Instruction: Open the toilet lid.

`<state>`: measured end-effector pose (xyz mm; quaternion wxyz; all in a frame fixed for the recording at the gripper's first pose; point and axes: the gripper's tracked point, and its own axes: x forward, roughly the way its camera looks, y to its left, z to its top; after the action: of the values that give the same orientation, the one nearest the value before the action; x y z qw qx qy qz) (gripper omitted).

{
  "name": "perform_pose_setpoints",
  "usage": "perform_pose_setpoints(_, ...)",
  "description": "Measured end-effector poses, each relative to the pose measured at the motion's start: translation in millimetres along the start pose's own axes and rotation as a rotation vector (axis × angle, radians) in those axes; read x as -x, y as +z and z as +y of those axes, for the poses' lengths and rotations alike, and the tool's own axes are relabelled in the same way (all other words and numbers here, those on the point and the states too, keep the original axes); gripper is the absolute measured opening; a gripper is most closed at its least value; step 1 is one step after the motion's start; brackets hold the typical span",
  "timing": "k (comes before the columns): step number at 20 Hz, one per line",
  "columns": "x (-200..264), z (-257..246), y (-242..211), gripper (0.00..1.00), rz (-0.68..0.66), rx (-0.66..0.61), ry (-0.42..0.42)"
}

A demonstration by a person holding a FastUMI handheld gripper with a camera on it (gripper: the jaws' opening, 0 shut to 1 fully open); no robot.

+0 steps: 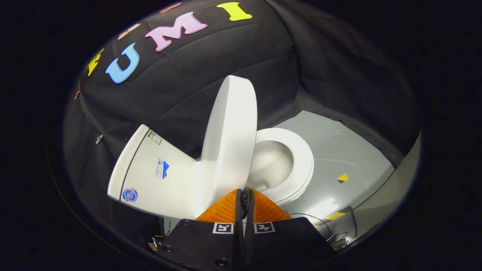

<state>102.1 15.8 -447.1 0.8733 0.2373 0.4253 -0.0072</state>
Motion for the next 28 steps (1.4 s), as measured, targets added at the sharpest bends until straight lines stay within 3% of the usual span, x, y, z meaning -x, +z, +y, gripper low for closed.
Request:
perform_pose_setpoints(13,23,63,7,0.05,-0.104,0.177,-0.106)
perform_pose_setpoints(28,38,149,-3,0.05,-0.209,0.354,-0.138)
